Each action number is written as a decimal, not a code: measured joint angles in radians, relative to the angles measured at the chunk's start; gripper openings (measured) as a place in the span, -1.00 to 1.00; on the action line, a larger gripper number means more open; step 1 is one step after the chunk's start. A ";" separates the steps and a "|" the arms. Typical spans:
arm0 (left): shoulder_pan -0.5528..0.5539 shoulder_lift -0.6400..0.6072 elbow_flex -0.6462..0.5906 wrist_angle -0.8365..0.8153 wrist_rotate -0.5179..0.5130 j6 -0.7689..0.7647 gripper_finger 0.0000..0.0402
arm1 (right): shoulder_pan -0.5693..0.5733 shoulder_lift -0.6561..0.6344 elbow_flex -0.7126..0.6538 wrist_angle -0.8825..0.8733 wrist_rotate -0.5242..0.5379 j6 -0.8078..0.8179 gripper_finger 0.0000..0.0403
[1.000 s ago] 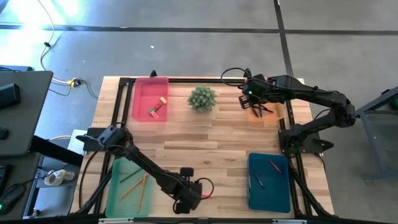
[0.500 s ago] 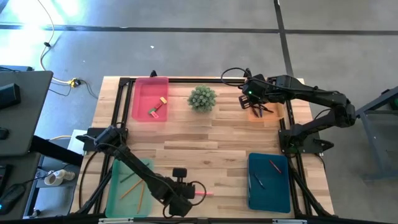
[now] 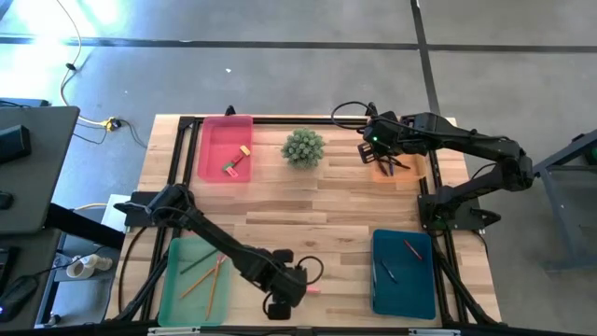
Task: Sort crayons/erasers/pens/pencils in bins
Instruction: Put the pink pencil into the green bin
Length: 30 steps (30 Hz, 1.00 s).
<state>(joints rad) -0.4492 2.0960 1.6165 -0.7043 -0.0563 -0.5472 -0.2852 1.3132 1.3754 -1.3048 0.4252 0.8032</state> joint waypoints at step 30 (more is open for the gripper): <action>-0.006 0.168 0.012 -0.020 -0.097 0.005 -0.61 | 0.000 0.000 0.000 0.003 -0.002 0.000 -0.51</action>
<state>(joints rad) -0.4554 2.2636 1.6281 -0.7248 -0.1530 -0.5423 -0.2852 1.3131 1.3754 -1.3014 0.4229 0.8037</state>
